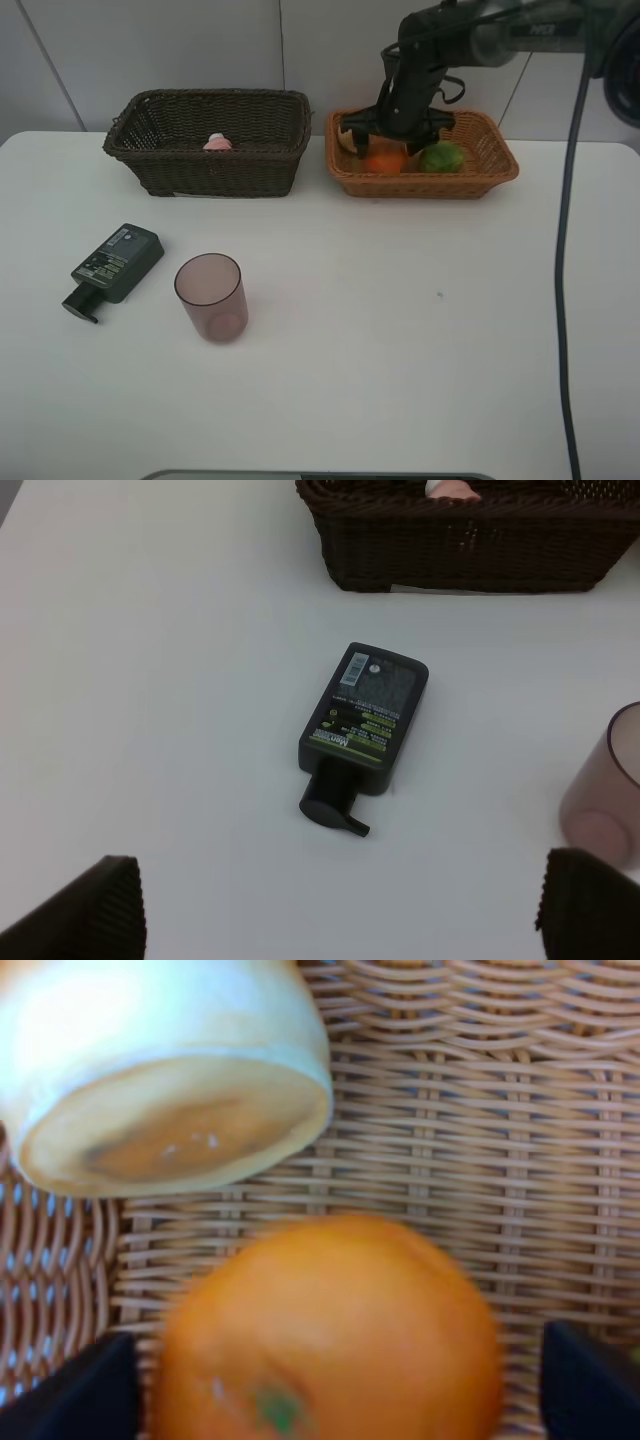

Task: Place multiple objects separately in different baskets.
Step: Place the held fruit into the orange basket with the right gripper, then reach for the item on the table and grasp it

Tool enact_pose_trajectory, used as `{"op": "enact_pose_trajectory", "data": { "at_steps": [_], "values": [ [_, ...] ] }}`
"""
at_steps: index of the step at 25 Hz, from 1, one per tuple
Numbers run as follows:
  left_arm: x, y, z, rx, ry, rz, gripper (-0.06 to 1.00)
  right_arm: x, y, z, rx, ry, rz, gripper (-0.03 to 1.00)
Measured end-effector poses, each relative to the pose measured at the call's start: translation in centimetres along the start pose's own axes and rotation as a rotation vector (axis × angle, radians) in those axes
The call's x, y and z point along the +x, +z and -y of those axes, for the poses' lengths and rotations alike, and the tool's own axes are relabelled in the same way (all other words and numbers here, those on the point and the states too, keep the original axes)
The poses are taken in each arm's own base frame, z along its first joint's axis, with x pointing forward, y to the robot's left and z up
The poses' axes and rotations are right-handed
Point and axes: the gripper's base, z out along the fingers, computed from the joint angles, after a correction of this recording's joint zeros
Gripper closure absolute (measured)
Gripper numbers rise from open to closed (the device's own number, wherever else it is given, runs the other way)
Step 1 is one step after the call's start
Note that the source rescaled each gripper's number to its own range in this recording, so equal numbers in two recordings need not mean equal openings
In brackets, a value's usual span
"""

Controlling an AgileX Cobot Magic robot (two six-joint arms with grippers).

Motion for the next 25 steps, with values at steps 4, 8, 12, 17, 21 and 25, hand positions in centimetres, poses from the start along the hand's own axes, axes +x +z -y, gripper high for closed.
{"op": "enact_pose_trajectory", "data": {
  "at_steps": [4,8,12,17,21,25],
  "values": [
    [0.0,0.0,0.0,0.000,0.000,0.000,-0.06,-0.5,-1.1,0.1,-0.007,0.004,0.028,0.12],
    [0.0,0.0,0.0,0.000,0.000,0.000,-0.06,-1.1,-2.9,0.2,-0.012,0.010,0.055,0.09],
    [0.0,0.0,0.0,0.000,0.000,0.000,-0.06,-1.7,-5.9,0.6,-0.014,0.022,0.080,0.09],
    [0.0,0.0,0.0,0.000,0.000,0.000,-0.06,-1.2,-11.1,1.6,-0.007,0.012,0.037,0.09],
    [0.0,0.0,0.0,0.000,0.000,0.000,-0.06,1.0,-13.7,2.8,-0.008,0.007,-0.001,0.09],
    [0.0,0.0,0.0,0.000,0.000,0.000,-0.06,3.7,-16.0,5.7,0.005,0.051,-0.017,0.09]
  ]
}}
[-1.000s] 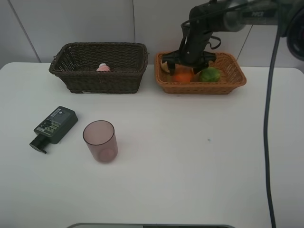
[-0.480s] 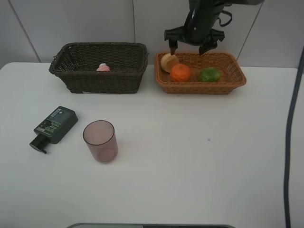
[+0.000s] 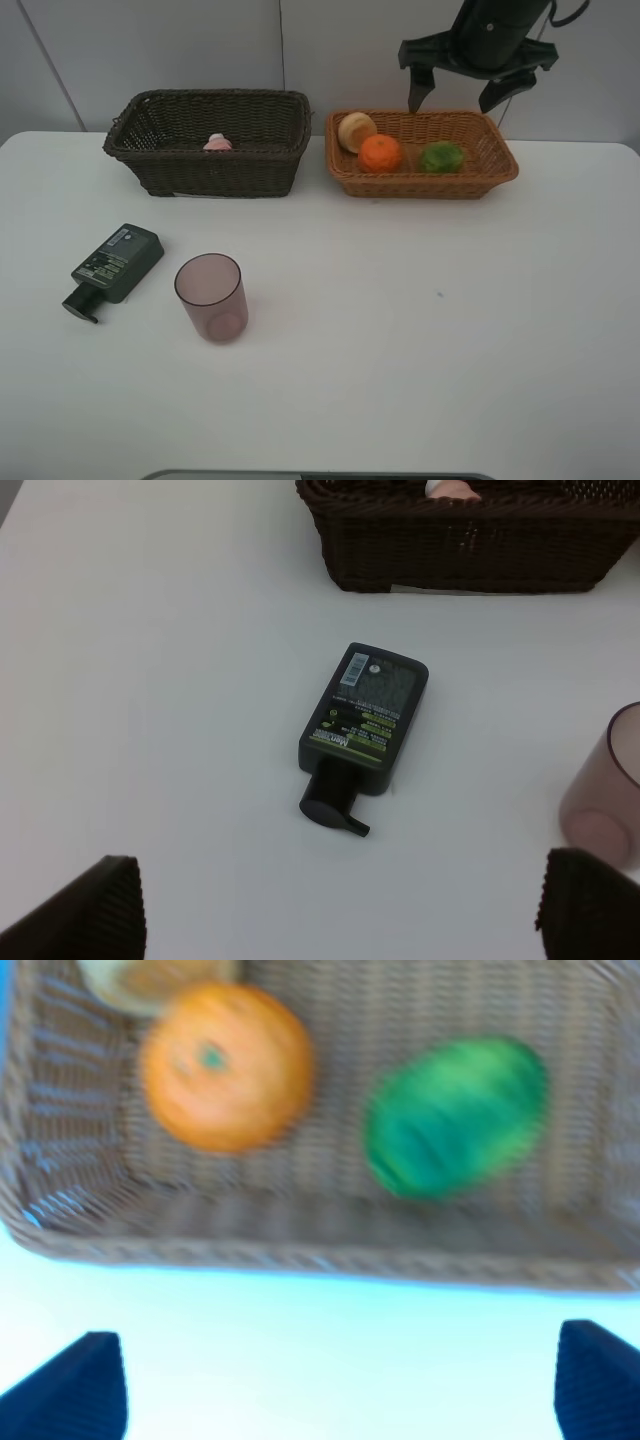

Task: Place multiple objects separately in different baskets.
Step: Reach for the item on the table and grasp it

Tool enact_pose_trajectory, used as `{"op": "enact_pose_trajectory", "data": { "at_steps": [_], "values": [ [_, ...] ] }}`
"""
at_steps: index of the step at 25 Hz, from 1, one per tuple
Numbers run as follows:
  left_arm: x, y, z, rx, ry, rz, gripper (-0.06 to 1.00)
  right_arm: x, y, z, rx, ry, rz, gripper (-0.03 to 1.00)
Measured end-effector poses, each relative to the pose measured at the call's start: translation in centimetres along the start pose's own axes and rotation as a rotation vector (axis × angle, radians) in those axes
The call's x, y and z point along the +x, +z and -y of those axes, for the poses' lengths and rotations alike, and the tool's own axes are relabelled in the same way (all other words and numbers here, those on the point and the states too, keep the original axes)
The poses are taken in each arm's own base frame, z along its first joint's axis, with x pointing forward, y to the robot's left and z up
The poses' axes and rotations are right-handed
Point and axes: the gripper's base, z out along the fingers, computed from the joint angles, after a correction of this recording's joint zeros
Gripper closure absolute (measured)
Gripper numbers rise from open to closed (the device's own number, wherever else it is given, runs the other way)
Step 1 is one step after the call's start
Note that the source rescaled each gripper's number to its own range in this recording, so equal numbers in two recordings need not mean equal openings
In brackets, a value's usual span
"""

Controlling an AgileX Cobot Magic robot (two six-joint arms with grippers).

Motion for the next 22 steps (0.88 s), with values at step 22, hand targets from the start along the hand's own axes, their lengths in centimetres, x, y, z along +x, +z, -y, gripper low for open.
{"op": "enact_pose_trajectory", "data": {
  "at_steps": [22],
  "values": [
    [0.0,0.0,0.0,0.000,0.000,0.000,-0.06,22.6,-17.4,9.5,0.018,0.160,0.452,0.09]
  ]
}}
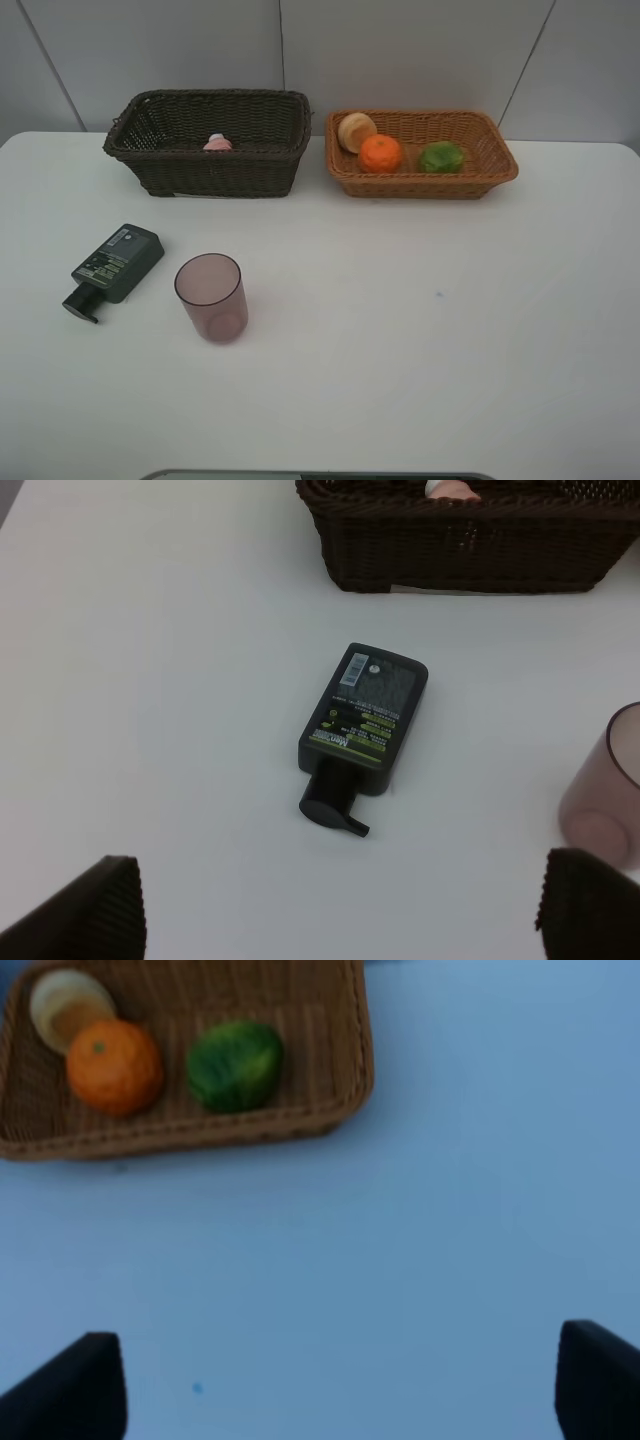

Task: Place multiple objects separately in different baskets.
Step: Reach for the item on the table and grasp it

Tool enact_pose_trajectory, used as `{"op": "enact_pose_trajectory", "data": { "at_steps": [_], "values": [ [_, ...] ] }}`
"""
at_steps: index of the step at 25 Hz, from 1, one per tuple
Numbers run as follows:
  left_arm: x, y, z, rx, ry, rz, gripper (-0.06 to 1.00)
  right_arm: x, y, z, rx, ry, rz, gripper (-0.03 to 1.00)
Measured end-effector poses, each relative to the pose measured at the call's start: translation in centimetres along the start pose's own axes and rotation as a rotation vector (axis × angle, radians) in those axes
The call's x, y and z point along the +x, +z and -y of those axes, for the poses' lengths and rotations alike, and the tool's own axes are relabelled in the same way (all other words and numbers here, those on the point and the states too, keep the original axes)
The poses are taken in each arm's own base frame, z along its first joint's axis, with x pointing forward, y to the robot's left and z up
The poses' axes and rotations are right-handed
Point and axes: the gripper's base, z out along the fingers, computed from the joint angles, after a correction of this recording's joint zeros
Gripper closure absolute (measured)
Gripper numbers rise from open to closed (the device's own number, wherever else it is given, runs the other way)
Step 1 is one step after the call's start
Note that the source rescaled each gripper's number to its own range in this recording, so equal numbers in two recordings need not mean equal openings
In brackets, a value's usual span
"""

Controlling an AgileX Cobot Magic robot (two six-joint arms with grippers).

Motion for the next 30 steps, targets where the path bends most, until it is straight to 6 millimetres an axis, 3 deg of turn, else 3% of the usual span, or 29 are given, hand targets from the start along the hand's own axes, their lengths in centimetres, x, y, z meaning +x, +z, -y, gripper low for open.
{"op": "enact_pose_trajectory", "data": {
  "at_steps": [6,13,17,23,30],
  "values": [
    [0.0,0.0,0.0,0.000,0.000,0.000,-0.06,2.8,-4.9,0.9,-0.041,0.040,0.152,0.09],
    [0.0,0.0,0.0,0.000,0.000,0.000,-0.06,5.1,-8.0,1.7,-0.063,0.059,0.272,0.09],
    [0.0,0.0,0.0,0.000,0.000,0.000,-0.06,7.6,-7.6,2.1,-0.053,0.016,0.287,0.09],
    [0.0,0.0,0.0,0.000,0.000,0.000,-0.06,11.6,-5.3,2.4,-0.044,-0.015,0.256,0.09],
    [0.0,0.0,0.0,0.000,0.000,0.000,-0.06,12.0,-4.9,2.4,-0.039,-0.017,0.242,0.09]
  ]
}}
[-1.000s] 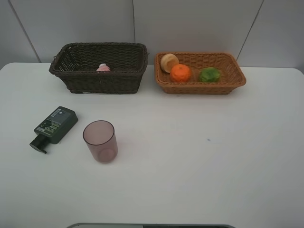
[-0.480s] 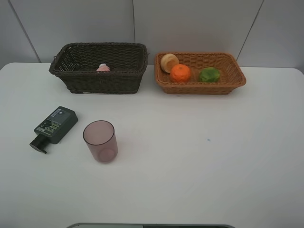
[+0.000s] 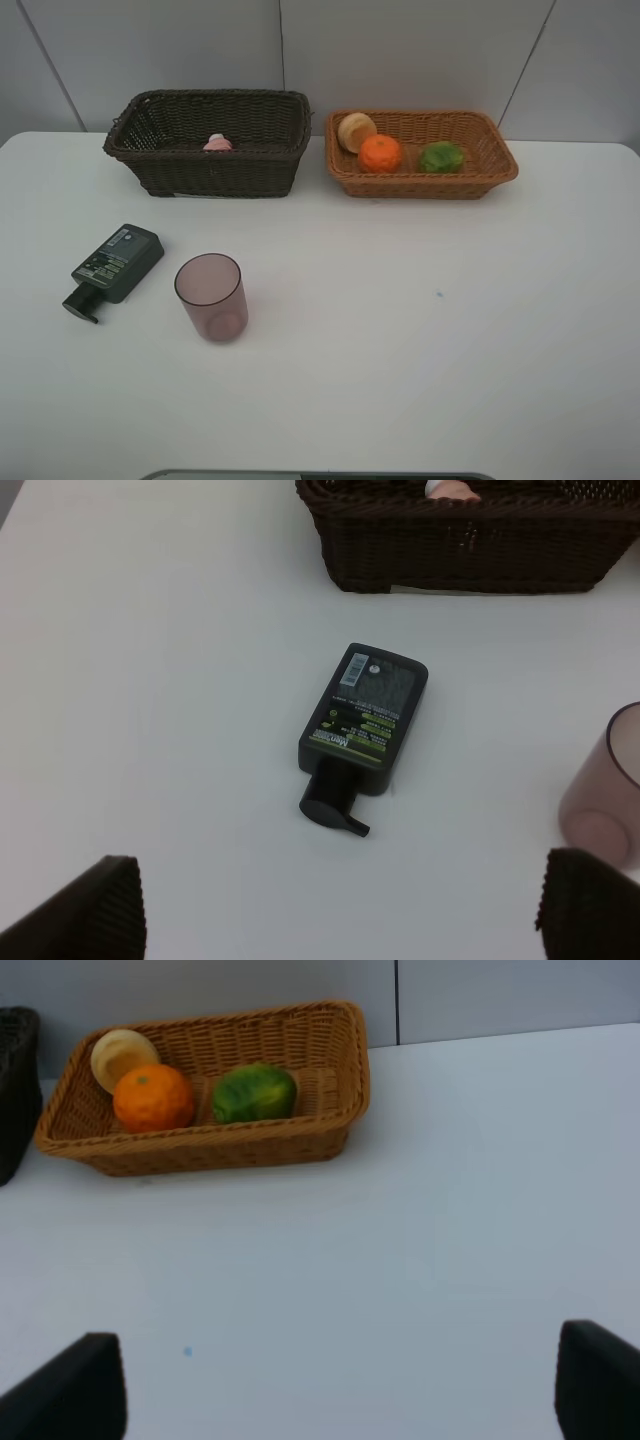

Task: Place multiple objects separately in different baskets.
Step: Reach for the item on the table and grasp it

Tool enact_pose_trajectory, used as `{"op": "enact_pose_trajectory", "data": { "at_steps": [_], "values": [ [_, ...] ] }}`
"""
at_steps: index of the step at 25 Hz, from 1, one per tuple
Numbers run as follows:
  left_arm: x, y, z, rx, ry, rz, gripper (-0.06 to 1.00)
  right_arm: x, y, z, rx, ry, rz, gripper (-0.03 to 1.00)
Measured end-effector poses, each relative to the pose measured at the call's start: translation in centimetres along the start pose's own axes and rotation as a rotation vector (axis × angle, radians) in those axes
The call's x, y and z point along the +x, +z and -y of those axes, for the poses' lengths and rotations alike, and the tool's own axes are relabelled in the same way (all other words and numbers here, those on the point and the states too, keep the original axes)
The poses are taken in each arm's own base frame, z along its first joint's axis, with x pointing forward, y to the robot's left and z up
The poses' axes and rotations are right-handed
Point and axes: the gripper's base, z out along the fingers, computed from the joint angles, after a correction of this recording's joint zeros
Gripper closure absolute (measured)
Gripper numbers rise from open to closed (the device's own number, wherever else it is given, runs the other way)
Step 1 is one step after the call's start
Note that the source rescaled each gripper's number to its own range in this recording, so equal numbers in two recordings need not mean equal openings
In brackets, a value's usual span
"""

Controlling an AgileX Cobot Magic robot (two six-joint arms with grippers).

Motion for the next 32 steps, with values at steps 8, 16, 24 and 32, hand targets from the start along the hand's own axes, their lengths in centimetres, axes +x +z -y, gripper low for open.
{"op": "enact_pose_trajectory", "data": {
  "at_steps": [8,16,24,32],
  "values": [
    [0.00,0.00,0.00,0.000,0.000,0.000,-0.06,0.07,-0.14,-0.07,0.093,0.043,0.007,0.09],
    [0.00,0.00,0.00,0.000,0.000,0.000,-0.06,0.09,-0.18,-0.11,0.135,0.062,0.009,0.09],
    [0.00,0.00,0.00,0.000,0.000,0.000,-0.06,0.09,-0.18,-0.11,0.135,0.062,0.009,0.09],
    [0.00,0.00,0.00,0.000,0.000,0.000,-0.06,0.09,-0.18,-0.11,0.136,0.062,0.009,0.09]
  ]
}}
